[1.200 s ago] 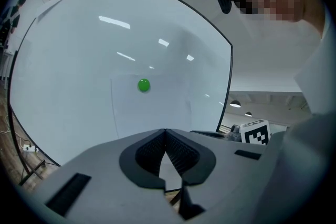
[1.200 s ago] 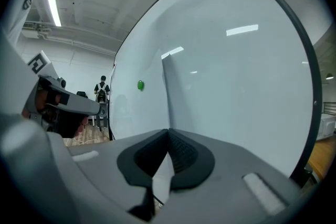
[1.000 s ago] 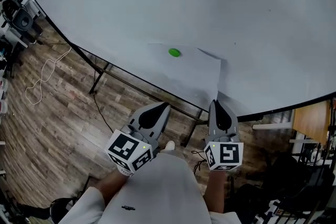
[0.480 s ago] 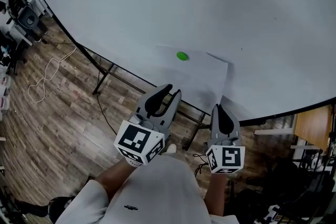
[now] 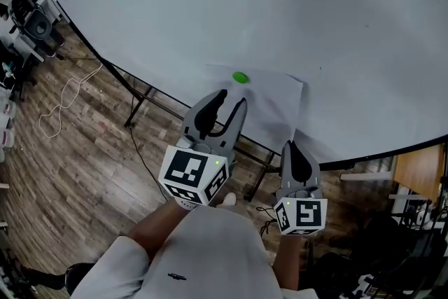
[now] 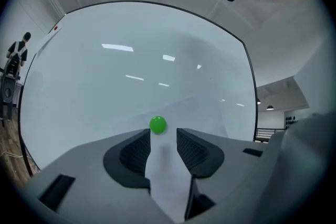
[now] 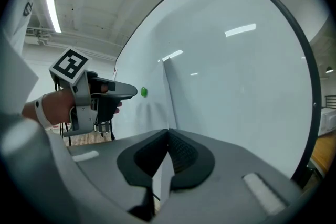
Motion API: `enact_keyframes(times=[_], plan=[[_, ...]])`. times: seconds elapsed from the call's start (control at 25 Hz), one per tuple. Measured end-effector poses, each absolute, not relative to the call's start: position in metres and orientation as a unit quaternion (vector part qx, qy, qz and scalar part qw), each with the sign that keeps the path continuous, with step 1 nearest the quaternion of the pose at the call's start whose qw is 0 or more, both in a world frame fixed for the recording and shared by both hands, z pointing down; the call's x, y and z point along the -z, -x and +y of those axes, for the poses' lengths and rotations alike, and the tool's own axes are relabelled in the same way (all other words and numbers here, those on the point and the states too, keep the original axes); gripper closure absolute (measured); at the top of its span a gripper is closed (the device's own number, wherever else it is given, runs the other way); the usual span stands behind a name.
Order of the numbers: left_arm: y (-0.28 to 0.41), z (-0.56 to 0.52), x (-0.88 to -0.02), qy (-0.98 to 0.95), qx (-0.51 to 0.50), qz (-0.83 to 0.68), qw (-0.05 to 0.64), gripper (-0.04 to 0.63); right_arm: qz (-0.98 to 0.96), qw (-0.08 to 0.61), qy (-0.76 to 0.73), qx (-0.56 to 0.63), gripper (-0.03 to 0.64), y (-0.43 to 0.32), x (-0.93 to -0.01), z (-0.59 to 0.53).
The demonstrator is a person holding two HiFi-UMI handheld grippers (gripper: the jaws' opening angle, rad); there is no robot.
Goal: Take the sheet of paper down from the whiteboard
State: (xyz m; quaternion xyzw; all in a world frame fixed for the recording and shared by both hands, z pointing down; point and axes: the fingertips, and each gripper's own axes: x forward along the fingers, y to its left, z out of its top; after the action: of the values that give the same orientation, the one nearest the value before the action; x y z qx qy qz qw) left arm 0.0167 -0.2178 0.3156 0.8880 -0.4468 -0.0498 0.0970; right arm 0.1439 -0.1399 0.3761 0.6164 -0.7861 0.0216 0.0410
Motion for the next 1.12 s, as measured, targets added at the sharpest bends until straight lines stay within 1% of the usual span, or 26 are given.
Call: enact_keyframes(times=[0.32,0.64,0.72,0.88,1.12], plan=[[-0.030,-0.241,-0.307,-0.883,0.057,-0.458,0.090,0.443,-0.791,0.034,-0.609,-0.033,0.606,-0.144,-0.383,-0.141],[-0.025,-0.255,-0.309,-0.870,0.060,-0.481,0.092,0.443,-0.794,0.033,-0.606,-0.032,0.606,-0.143,-0.382,-0.142],[-0.026,-0.255,-0.308,-0.870,0.061,-0.480,0.093,0.445,-0.794,0.034,-0.606,-0.032,0.606,-0.144,-0.381,-0.142],[-0.028,-0.255,-0.308,-0.872,0.063,-0.477,0.092,0.469,-0.795,0.031,-0.605,-0.031,0.606,-0.145,-0.381,-0.143],[-0.028,-0.256,-0.310,-0.878,0.056,-0.466,0.094,0.471,-0.792,0.021,-0.609,-0.038,0.606,-0.142,-0.383,-0.141]])
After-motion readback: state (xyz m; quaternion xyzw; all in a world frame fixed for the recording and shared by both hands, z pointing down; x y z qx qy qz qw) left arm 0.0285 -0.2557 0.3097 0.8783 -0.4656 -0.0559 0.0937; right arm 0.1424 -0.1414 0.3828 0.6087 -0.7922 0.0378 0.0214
